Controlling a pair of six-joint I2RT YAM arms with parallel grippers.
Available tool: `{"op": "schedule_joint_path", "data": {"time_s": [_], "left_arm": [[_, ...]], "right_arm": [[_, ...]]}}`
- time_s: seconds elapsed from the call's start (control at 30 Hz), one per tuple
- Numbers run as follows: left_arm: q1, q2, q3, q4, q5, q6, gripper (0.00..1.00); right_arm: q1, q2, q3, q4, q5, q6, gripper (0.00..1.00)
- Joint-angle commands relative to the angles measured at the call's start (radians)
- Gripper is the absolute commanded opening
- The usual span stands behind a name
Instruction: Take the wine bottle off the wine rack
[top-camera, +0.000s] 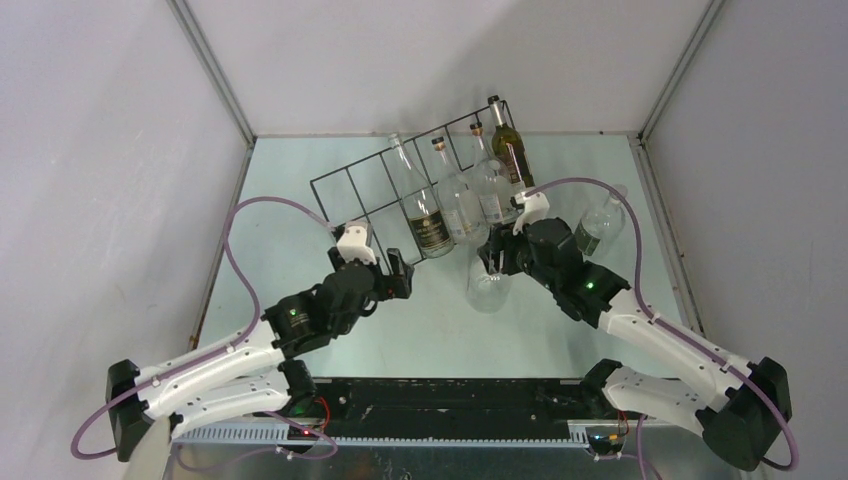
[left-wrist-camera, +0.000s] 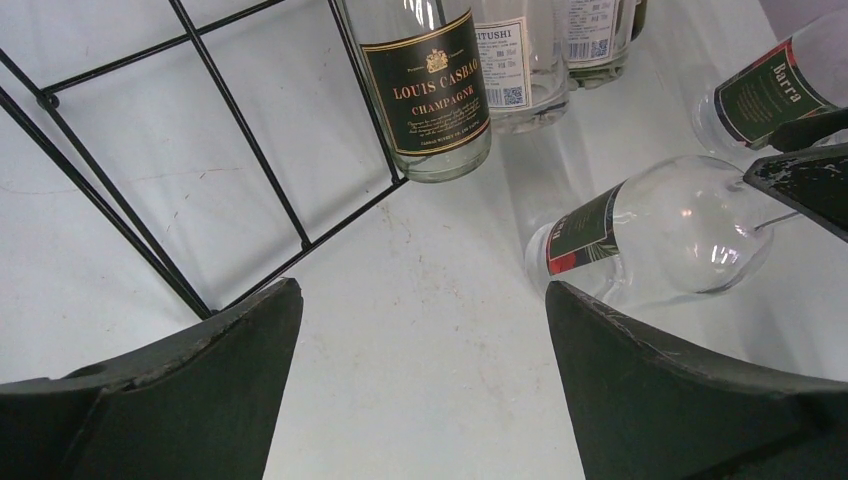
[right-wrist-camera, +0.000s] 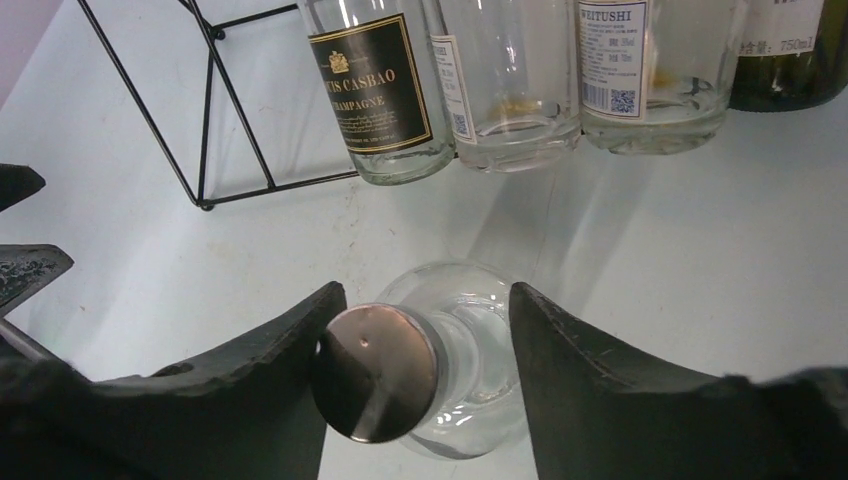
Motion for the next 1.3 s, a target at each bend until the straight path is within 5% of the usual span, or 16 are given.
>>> {"op": "schedule_joint_path", "data": {"time_s": [0.0, 0.23, 0.6, 1.0, 1.27], "left_arm": [[0.004, 0.014, 0.004, 0.014, 0.010, -0.033, 0.98], [0.006, 0.062, 0.028, 0.012, 0.024, -0.025, 0.98], [0.006, 0.100, 0.055, 0.012, 0.030, -0.017, 0.98], [0.008, 0.108, 0.058, 0.005, 0.035, -0.017, 0.98], [0.007, 0.112, 0.059, 0.007, 0.041, -0.018, 0.98]], "right_arm": [[0.014, 0.021, 0.045, 0.018, 0.038, -0.026, 0.59], [0.042, 0.013, 0.045, -0.009, 0.092, -0.070, 0.44], [0.005, -0.055, 0.050, -0.085, 0.232, -0.143, 0.00], [-0.354, -0.133, 0.070, -0.162, 0.117, -0.134, 0.00], [-0.557, -0.175, 0.069, -0.227, 0.204, -0.052, 0.00]]}}
